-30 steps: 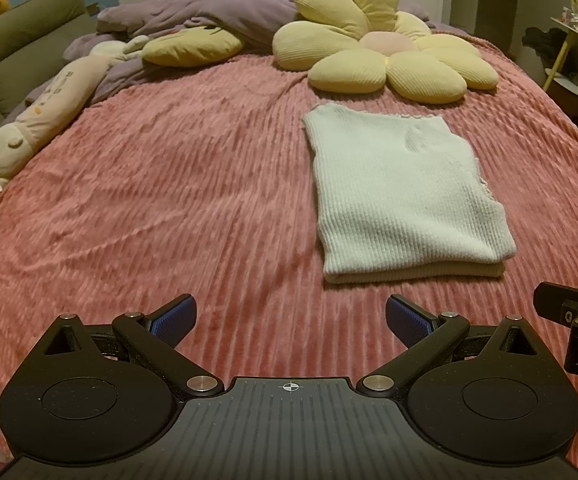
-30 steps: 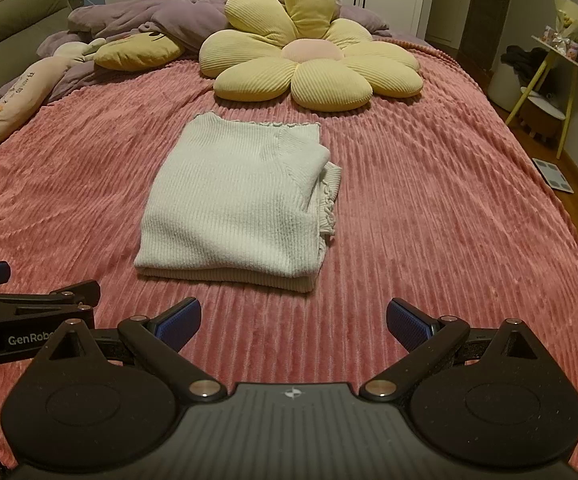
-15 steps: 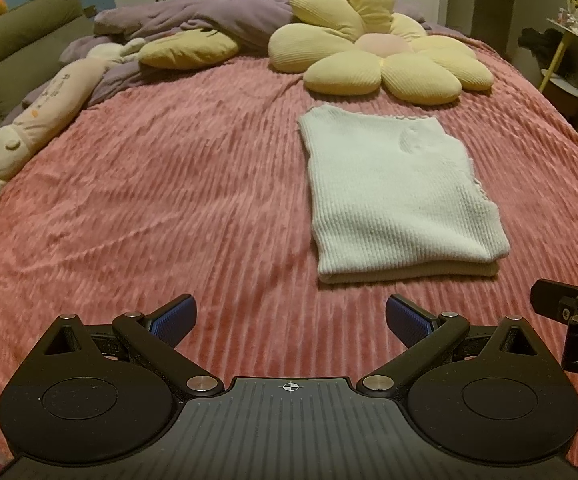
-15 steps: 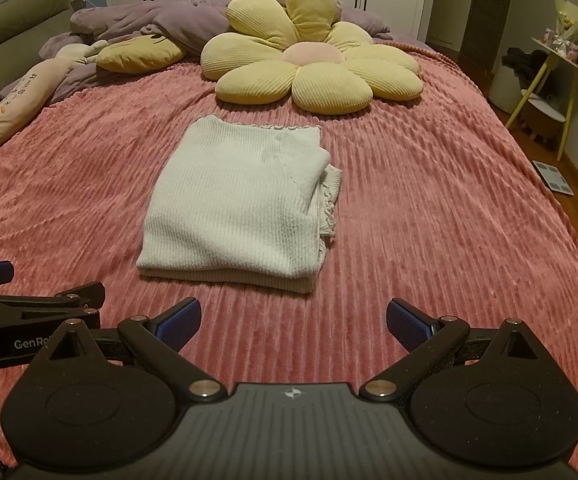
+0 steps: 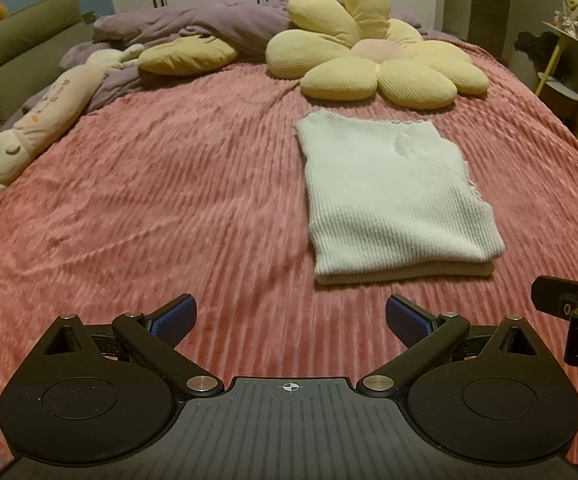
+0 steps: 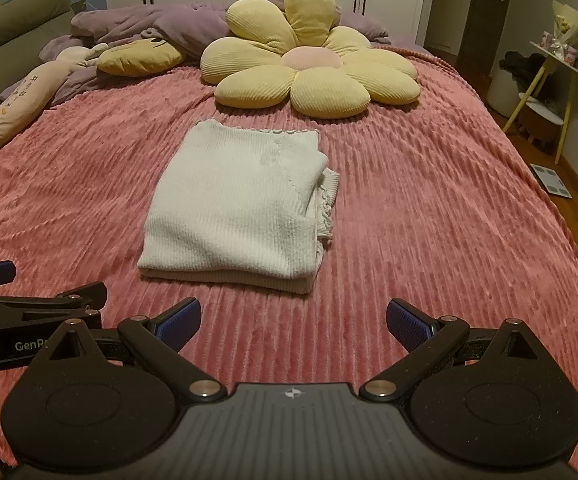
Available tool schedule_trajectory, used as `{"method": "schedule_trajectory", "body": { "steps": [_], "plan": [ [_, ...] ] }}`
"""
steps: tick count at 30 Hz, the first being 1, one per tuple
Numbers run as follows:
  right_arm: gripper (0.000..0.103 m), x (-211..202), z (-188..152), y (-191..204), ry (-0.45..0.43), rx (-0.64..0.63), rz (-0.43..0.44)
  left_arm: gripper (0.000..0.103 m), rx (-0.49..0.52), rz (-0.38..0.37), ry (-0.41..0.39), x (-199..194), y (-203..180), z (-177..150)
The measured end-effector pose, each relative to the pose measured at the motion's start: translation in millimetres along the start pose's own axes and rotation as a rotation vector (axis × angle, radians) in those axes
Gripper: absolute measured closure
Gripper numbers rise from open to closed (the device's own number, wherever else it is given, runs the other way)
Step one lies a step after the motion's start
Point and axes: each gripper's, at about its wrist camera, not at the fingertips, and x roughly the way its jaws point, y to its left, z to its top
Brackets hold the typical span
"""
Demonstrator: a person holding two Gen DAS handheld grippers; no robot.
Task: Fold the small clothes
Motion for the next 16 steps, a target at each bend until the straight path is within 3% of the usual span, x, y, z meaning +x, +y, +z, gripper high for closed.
{"method": "schedule_trajectory", "body": {
  "steps": [16],
  "plan": [
    [0.004,-0.8,-2.9,0.0,0.002,0.006,0.001,0.000,0.013,-0.017,0.024,1.7,-1.7,-3.2]
  ]
}}
